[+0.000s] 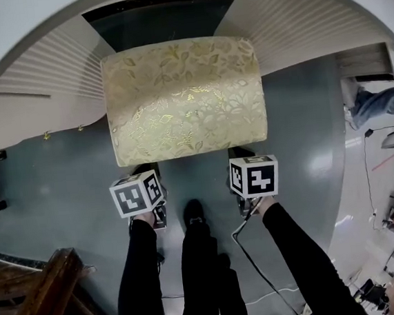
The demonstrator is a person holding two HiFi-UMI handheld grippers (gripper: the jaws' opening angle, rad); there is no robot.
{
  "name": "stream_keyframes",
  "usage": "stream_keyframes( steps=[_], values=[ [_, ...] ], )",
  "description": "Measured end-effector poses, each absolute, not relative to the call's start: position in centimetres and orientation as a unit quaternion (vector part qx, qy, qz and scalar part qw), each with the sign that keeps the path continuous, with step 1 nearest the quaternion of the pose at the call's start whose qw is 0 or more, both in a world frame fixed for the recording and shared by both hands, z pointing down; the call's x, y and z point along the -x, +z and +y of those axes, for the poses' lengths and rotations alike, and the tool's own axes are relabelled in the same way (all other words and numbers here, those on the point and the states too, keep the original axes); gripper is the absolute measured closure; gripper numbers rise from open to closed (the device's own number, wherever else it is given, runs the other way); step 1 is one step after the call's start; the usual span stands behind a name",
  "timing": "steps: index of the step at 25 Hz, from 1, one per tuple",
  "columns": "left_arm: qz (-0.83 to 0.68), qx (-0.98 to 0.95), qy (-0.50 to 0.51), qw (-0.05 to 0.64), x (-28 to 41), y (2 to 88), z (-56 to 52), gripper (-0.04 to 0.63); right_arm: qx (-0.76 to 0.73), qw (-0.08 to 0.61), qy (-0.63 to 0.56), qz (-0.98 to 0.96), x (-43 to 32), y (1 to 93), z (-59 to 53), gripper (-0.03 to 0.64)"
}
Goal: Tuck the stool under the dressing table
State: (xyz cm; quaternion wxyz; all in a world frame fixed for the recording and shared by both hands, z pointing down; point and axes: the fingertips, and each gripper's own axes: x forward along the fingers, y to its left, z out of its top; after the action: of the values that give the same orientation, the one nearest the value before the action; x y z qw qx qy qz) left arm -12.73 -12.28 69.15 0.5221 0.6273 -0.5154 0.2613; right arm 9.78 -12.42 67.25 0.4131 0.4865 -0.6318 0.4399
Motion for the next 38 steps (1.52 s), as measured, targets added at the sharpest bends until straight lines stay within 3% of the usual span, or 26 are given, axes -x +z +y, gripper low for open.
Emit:
stream_keyframes(
  steps=[38],
  values=[
    [-0.514, -0.652, 0.245, 0.501, 10.3, 64.4, -3.3, 0.588, -0.462, 0.388, 0.378, -0.702, -8.1, 62.7, -4.2, 0.612]
  ],
)
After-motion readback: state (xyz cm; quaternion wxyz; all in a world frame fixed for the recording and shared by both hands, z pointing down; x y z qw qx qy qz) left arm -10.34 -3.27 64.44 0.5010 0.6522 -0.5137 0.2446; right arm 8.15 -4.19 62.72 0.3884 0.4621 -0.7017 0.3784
